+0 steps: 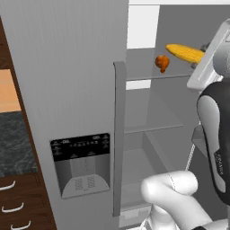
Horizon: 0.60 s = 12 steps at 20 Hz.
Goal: Place one corn and one chicken drumstick in each tupperware on the nearby counter, to pack two identical lunches.
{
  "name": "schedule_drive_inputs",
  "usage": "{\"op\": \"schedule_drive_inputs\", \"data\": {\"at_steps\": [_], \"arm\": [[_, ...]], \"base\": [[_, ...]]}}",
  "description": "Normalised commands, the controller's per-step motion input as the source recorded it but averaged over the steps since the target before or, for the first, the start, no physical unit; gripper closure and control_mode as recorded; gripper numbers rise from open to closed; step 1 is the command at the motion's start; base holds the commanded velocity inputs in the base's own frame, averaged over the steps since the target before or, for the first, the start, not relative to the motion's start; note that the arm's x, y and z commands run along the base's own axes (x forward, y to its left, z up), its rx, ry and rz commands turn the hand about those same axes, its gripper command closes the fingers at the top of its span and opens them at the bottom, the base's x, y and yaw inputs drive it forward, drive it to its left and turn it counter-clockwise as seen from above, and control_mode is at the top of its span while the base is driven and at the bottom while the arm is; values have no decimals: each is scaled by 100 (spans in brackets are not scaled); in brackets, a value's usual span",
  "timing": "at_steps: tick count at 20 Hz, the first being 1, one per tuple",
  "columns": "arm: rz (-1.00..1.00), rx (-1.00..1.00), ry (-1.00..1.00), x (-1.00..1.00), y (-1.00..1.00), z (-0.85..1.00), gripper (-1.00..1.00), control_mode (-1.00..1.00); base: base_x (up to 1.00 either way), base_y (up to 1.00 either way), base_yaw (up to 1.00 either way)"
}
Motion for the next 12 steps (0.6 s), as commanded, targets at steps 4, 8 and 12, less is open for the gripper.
{"op": "schedule_drive_inputs", "data": {"at_steps": [4,8,12], "arm": [[7,-5,10,-71,18,0,100,-100],[4,-4,3,-66,13,-8,100,100],[0,0,0,0,0,0,100,100]], "base": [[0,0,0],[-21,11,1],[-81,64,4]]}}
